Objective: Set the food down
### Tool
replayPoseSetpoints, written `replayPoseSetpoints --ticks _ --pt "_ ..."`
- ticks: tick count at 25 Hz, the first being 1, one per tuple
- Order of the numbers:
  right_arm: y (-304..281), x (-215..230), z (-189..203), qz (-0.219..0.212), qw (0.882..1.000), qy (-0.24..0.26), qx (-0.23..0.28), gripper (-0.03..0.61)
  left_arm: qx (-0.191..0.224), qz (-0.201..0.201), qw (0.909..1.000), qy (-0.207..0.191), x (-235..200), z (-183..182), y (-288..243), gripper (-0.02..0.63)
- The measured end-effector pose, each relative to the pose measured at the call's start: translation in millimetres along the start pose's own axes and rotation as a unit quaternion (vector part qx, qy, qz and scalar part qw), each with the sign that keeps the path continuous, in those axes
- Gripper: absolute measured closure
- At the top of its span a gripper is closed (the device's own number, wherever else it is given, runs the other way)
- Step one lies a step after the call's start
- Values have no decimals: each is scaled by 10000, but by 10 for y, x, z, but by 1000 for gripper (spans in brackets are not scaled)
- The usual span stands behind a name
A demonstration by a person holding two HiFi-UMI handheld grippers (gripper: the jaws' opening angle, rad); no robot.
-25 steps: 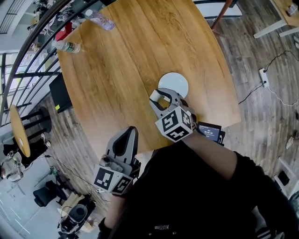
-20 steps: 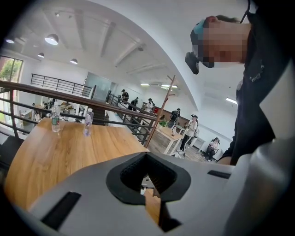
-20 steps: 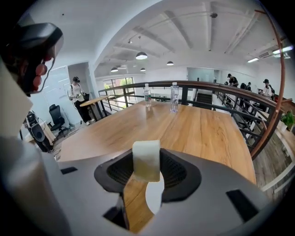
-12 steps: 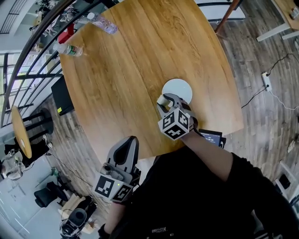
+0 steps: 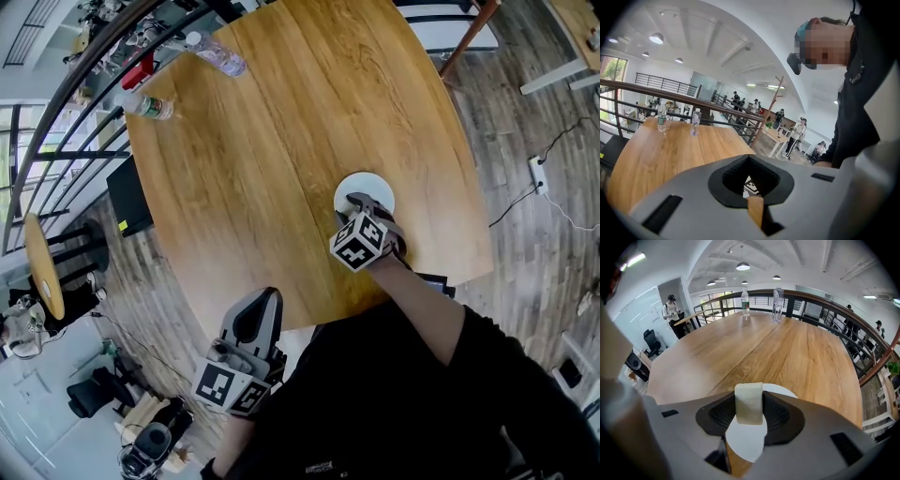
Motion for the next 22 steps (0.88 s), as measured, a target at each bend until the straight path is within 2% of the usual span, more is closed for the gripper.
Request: replayPoseSetpoints --ticks 11,20,22 --pt "-231 128 184 -201 9981 -113 -564 405 -7 15 10000 89 -37 25 -7 609" --pt "-262 108 190 -381 9971 -219 -614 402 21 6 9999 121 -78 16 31 608" --pt "-272 103 196 -389 9970 -216 -626 374 35 7 9999 123 -84 24 38 609"
Point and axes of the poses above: the fingertips, and each gripper's own axes: y backward along the fingers, x to its right, z out of its underside, the point moved 3 cm from there along y, backward along the fingers, and after that the axes turned 11 degrees about -x, right-handed, at the moved point
